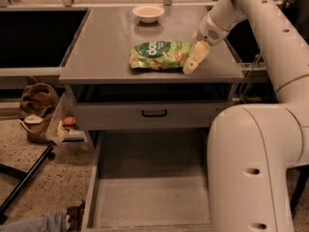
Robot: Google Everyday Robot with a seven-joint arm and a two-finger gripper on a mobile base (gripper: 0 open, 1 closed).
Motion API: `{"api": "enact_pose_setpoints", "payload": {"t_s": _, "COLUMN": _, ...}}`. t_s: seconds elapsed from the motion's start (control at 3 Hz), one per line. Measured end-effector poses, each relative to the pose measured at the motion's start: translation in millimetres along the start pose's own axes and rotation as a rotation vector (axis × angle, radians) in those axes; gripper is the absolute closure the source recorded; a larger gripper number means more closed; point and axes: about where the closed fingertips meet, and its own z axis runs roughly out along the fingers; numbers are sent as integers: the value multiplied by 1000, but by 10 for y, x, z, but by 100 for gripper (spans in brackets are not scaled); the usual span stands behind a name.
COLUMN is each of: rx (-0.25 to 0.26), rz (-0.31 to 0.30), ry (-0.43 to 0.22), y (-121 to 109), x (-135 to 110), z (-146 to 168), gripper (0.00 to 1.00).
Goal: Place green rice chip bag into middle drawer
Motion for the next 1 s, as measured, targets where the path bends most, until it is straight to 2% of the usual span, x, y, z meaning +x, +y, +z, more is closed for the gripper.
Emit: {"api": "enact_pose_setpoints", "payload": {"t_s": 1.0, "rx": -14, "rz": -104, "ry": -6, "y": 68, "x": -409, "z": 56, "gripper": 0}}
